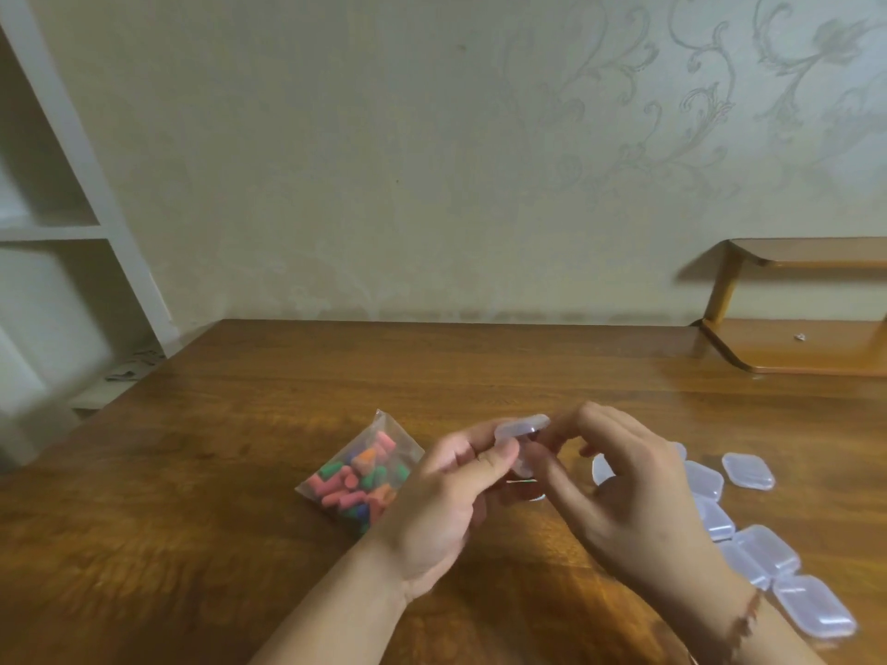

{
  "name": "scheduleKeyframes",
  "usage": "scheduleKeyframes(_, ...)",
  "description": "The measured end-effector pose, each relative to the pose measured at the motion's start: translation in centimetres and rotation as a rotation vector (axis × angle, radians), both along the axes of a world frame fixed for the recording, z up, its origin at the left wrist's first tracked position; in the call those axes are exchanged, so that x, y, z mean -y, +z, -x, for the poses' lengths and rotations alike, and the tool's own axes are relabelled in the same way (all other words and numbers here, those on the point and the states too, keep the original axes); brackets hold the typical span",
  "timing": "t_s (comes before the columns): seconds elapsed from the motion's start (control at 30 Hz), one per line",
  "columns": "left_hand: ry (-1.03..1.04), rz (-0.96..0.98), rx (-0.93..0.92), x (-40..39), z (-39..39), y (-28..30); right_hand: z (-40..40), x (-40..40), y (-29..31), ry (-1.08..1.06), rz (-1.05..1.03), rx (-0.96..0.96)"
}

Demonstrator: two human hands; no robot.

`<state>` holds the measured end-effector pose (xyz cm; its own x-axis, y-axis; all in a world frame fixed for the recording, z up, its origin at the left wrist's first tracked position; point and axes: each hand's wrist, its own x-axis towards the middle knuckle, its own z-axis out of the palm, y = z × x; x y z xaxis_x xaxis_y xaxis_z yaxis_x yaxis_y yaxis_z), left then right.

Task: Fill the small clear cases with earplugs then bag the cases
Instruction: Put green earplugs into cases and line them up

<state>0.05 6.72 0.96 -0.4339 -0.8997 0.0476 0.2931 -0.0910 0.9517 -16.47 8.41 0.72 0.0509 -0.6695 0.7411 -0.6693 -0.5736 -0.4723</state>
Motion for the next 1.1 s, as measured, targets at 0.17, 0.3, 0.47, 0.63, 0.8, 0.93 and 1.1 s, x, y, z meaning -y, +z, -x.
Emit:
scheduleKeyframes(0.17,0.01,-0.156,-0.098,-0.1,0.2,0.1,-0.6,0.3,-1.3,-0.035,-0.046,-0.246)
scheduleKeyframes(0.3,0.049,-0.328,-0.125,0.3,-0.1,0.1,-0.4,0.2,-0.8,0.019,-0.113,-0.169)
scheduleKeyframes(0.47,0.133,-0.413,-0.172,1.4,-1.2,0.7,1.4,1.0,-0.7,-0.362,-0.469,-0.498)
scheduleKeyframes(0.63,0.191,-0.454,-0.274,2.1,-2.4,1.3,3.0,1.4,-1.3,-0.346,-0.9,-0.771)
scheduleKeyframes(0.8,0.256,-0.495,-0.298,2.6,-3.1,1.6,4.5,1.8,-1.1,-0.334,-0.886,-0.737)
scheduleKeyframes(0.93,0.29,-0.5,-0.338,3.0,-4.0,1.7,6.7,2.4,-1.4,-0.383,-0.908,-0.719)
scheduleKeyframes(1.1,0.32,-0.509,-0.347,3.5,-5.1,1.8,8.5,2.5,-1.3,-0.425,-0.915,-0.696)
